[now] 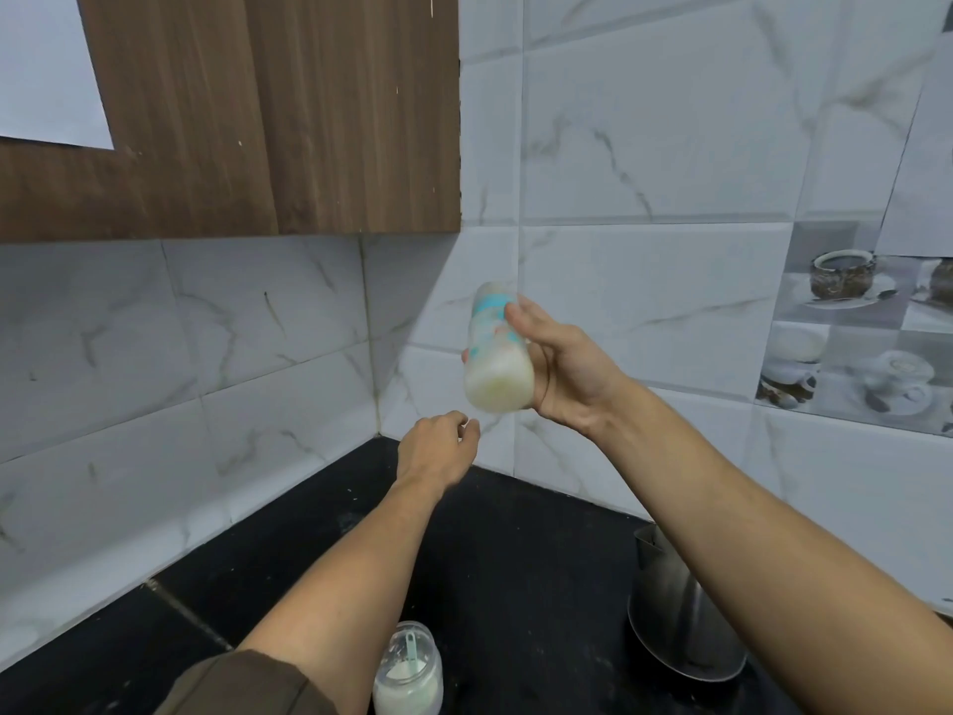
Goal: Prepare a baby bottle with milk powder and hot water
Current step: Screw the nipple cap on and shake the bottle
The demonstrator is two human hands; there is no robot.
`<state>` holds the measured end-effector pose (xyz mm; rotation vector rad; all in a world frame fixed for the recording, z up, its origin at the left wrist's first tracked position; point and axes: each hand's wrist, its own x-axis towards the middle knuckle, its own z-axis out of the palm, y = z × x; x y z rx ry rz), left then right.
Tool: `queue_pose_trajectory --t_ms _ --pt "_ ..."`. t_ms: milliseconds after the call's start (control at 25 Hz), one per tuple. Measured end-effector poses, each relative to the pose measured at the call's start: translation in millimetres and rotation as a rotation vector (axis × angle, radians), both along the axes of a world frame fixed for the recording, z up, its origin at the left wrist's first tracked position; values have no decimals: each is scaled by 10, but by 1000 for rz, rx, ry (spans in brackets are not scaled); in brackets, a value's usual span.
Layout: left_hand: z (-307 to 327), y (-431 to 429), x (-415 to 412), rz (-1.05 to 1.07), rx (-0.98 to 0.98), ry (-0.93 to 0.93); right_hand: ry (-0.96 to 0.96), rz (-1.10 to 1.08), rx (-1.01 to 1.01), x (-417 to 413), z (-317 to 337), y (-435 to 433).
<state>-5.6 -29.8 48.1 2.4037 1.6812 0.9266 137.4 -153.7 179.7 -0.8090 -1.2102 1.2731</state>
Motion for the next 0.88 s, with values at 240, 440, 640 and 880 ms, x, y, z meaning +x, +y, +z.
queue_pose_trajectory --t_ms 240,440,640,880 --pt "-27 14 -22 -20 -1 -21 369 -184 -54 45 117 45" --pt "-17 -3 -45 -6 -7 0 -52 40 114 46 25 -16" --pt "-44 4 -92 -9 -19 -11 375 -252 108 84 202 60" --pt "-34 3 -76 -27 -8 -6 102 -269 246 4 132 -37"
